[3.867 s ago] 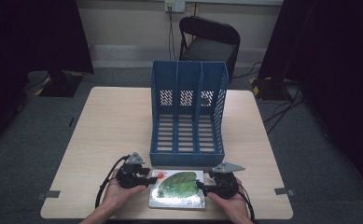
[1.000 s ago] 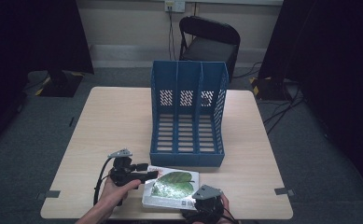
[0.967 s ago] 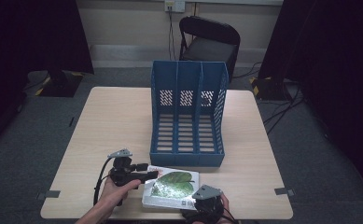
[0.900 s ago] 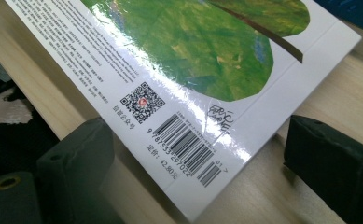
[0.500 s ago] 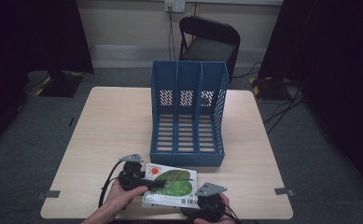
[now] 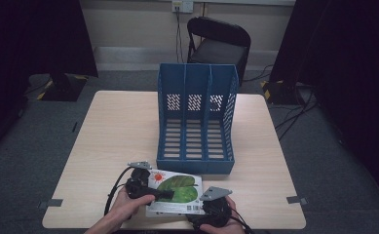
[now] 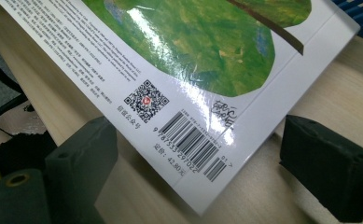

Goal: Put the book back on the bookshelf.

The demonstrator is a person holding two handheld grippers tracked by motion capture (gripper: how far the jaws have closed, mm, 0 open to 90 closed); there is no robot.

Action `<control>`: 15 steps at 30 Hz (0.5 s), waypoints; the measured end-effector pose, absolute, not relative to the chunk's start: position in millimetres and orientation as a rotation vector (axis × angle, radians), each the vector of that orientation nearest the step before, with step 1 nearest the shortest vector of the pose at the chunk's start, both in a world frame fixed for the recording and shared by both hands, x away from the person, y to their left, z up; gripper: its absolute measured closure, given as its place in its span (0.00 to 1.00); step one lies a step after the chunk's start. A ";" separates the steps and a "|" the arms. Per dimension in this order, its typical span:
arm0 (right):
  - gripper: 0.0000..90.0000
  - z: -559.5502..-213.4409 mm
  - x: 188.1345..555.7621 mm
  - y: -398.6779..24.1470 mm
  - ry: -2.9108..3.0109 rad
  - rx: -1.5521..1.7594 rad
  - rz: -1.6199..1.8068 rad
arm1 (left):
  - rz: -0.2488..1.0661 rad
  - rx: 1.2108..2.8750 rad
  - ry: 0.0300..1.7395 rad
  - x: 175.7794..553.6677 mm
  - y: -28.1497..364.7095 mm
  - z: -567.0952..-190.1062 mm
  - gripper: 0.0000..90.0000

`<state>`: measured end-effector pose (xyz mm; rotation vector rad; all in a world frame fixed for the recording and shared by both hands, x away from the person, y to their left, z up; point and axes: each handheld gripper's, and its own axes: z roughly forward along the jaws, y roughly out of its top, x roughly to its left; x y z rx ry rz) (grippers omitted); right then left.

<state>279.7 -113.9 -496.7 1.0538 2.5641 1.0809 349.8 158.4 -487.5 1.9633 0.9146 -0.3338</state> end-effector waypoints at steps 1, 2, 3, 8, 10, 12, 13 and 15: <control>0.11 -496.9 280.0 -113.8 2.566 1.048 1.079 | -0.345 1.961 0.909 350.2 158.9 -487.8 0.46; 0.11 -496.9 280.0 -113.8 2.566 1.048 1.079 | -0.345 1.961 0.909 350.2 158.9 -487.8 0.51; 0.11 -497.0 279.6 -112.9 2.564 1.041 1.067 | -0.358 1.952 0.904 350.0 159.3 -486.9 0.54; 0.11 -496.9 280.7 -113.7 2.574 1.033 1.072 | -0.372 1.947 0.904 350.5 159.9 -486.9 0.57; 0.11 -496.9 280.5 -113.4 2.577 1.023 1.058 | -0.371 1.948 0.904 350.2 160.0 -486.7 0.57; 0.11 -496.2 279.8 -112.8 2.584 1.015 1.041 | -0.370 1.946 0.907 349.8 159.9 -486.3 0.57; 0.11 -496.2 279.8 -112.8 2.584 1.015 1.041 | -0.370 1.946 0.907 349.8 159.9 -486.3 0.57; 0.13 -494.8 279.5 -114.8 2.603 1.020 1.048 | -0.371 1.947 0.908 349.8 160.0 -486.1 0.57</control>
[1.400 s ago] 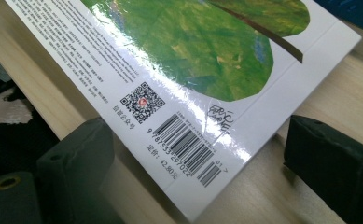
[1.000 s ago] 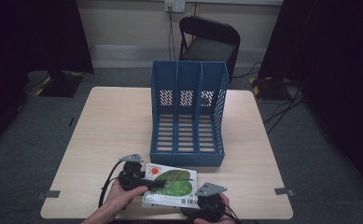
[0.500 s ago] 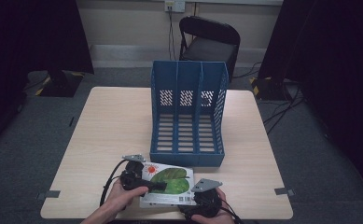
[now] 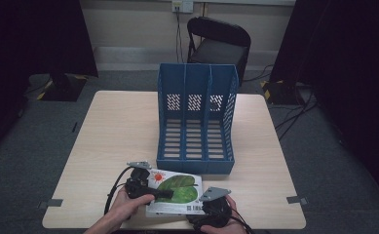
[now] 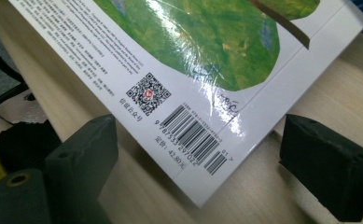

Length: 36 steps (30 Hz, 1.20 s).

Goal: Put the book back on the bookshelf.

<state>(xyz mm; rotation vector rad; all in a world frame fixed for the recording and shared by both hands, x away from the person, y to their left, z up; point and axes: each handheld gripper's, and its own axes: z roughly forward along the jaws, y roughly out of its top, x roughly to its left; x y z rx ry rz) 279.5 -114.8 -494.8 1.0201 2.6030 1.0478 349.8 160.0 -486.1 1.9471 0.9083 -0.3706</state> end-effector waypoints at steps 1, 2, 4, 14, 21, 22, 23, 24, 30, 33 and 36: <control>0.14 -494.2 279.7 -115.8 2.609 1.020 1.047 | -0.373 1.947 0.909 349.8 160.0 -486.1 0.57; 0.14 -493.8 280.0 -116.7 2.613 1.022 1.053 | -0.370 1.949 0.908 349.7 159.9 -486.0 0.57; 0.15 -491.6 281.2 -119.4 2.627 1.036 1.080 | -0.364 1.946 0.909 349.4 160.4 -485.6 0.58; 0.18 -483.1 283.3 -125.9 2.593 1.048 1.177 | -0.335 1.937 0.906 350.4 165.8 -482.8 0.67; 0.20 -478.1 286.8 -134.1 2.560 1.113 1.268 | -0.339 1.939 0.896 350.0 166.4 -481.3 0.70; 0.20 -475.6 286.6 -136.8 2.540 1.117 1.271 | -0.338 1.939 0.893 349.9 166.5 -481.0 0.71; 0.20 -475.6 286.6 -136.8 2.540 1.117 1.271 | -0.339 1.939 0.892 349.7 166.5 -480.6 0.71; 0.20 -475.8 288.6 -139.0 2.533 1.127 1.264 | -0.323 1.947 0.882 348.5 165.7 -479.2 0.71; 0.19 -479.3 297.1 -139.2 2.541 1.146 1.228 | -0.277 1.973 0.825 343.2 161.7 -473.2 0.71; 0.21 -482.0 301.1 -140.2 2.518 1.169 1.241 | -0.244 1.999 0.777 339.6 157.8 -470.1 0.71; 0.20 -484.3 304.2 -141.4 2.529 1.178 1.231 | -0.225 2.010 0.738 334.9 153.4 -467.6 0.72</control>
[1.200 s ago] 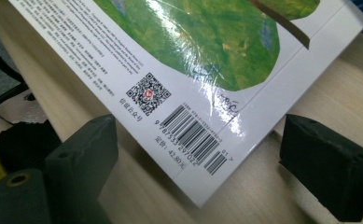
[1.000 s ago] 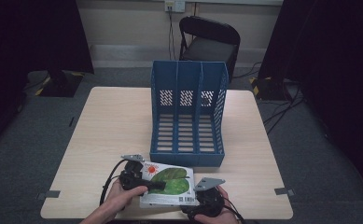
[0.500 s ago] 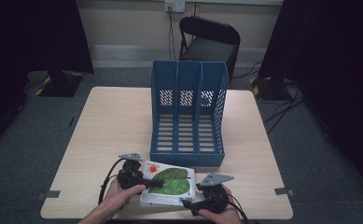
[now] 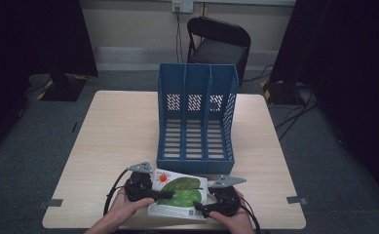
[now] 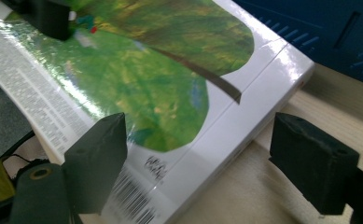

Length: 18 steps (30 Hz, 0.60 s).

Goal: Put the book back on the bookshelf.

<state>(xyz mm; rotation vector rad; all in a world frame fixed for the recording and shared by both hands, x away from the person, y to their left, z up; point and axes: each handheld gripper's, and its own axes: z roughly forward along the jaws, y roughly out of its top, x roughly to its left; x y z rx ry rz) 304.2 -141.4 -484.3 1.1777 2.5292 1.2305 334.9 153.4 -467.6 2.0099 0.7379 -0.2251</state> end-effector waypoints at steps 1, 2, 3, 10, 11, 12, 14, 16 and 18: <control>0.18 -485.0 305.1 -141.7 2.532 1.180 1.230 | -0.221 2.014 0.730 333.6 152.3 -467.6 0.72; 0.17 -485.7 306.5 -142.0 2.539 1.189 1.231 | -0.217 2.019 0.727 332.5 151.1 -467.8 0.72; 0.16 -486.1 307.8 -142.8 2.543 1.203 1.234 | -0.214 2.025 0.724 332.2 150.6 -467.8 0.72; 0.14 -492.6 317.1 -148.4 2.609 1.265 1.285 | -0.206 2.033 0.704 329.9 148.7 -467.0 0.72; 0.14 -493.0 317.8 -148.7 2.617 1.272 1.299 | -0.206 2.033 0.704 329.9 148.7 -467.0 0.72; 0.14 -492.9 318.0 -148.5 2.623 1.274 1.308 | -0.196 2.036 0.683 328.7 148.1 -466.0 0.72; 0.15 -491.3 317.8 -148.3 2.623 1.270 1.305 | -0.201 2.037 0.676 328.5 148.4 -465.7 0.72; 0.17 -489.8 317.9 -149.0 2.621 1.271 1.305 | -0.196 2.038 0.674 328.3 148.3 -465.8 0.72; 0.19 -487.7 317.2 -149.7 2.611 1.257 1.300 | -0.192 2.039 0.675 328.2 148.3 -465.0 0.72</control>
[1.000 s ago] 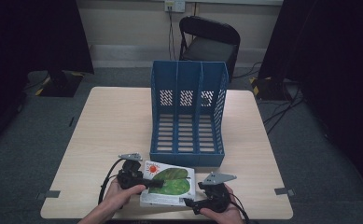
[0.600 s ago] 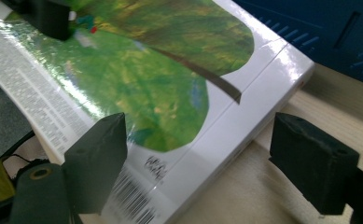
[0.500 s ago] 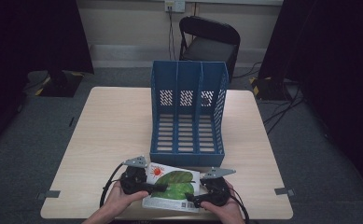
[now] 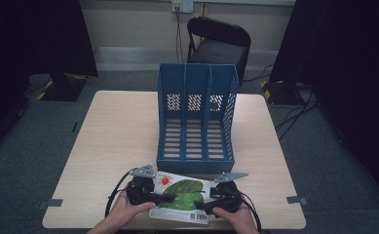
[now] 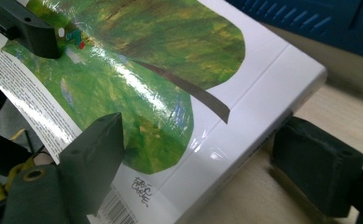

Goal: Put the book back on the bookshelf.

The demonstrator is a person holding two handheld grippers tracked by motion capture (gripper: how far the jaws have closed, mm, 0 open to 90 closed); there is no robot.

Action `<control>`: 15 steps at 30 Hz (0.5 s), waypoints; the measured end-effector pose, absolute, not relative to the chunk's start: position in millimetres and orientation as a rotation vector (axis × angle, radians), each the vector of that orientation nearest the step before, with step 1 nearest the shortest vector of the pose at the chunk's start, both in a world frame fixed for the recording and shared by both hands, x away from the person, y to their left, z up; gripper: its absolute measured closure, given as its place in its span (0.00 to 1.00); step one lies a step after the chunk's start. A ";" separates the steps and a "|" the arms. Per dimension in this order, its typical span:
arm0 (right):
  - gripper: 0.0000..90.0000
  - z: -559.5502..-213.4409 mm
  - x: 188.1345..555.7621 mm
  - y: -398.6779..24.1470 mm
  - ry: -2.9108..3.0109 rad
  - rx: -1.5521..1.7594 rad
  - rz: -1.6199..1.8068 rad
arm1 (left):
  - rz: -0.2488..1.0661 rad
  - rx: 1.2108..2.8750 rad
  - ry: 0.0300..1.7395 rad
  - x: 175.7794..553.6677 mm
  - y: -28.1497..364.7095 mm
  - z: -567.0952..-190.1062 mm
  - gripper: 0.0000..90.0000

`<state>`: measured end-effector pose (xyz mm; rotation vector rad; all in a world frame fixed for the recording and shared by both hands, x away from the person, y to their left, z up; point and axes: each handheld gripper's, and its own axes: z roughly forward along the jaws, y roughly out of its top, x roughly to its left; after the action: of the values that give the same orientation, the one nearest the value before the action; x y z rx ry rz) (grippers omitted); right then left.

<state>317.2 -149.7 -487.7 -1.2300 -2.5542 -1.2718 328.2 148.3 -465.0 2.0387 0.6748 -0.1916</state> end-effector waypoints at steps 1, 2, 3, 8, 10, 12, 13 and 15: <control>0.21 -486.2 316.5 -150.1 -2.567 -1.233 -1.285 | -0.190 2.036 0.676 328.3 148.5 -464.8 0.73; 0.28 -482.0 315.6 -152.1 -2.582 -1.245 -1.323 | -0.192 2.030 0.677 329.1 149.6 -464.7 0.75; 0.28 -482.0 315.6 -152.1 -2.582 -1.245 -1.323 | -0.192 2.030 0.677 329.1 149.6 -464.7 0.75; 0.33 -466.3 312.0 -159.5 -2.589 -1.213 -1.471 | -0.151 2.033 0.701 331.3 152.3 -463.1 0.75; 0.36 -459.4 310.0 -162.9 -2.573 -1.201 -1.541 | -0.127 2.053 0.706 331.5 152.7 -463.6 0.75; 0.40 -452.6 307.7 -166.6 -2.548 -1.188 -1.614 | -0.135 2.056 0.704 332.5 153.5 -465.6 0.78; 0.40 -449.7 307.3 -167.9 -2.554 -1.178 -1.624 | -0.130 2.057 0.702 332.2 153.1 -465.5 0.78; 0.40 -447.6 306.7 -168.9 -2.562 -1.165 -1.627 | -0.138 2.054 0.705 332.9 153.4 -465.9 0.78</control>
<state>306.7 -168.9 -447.6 -1.1648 -2.5625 -1.6269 332.9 153.4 -465.9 2.0537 0.7050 -0.1382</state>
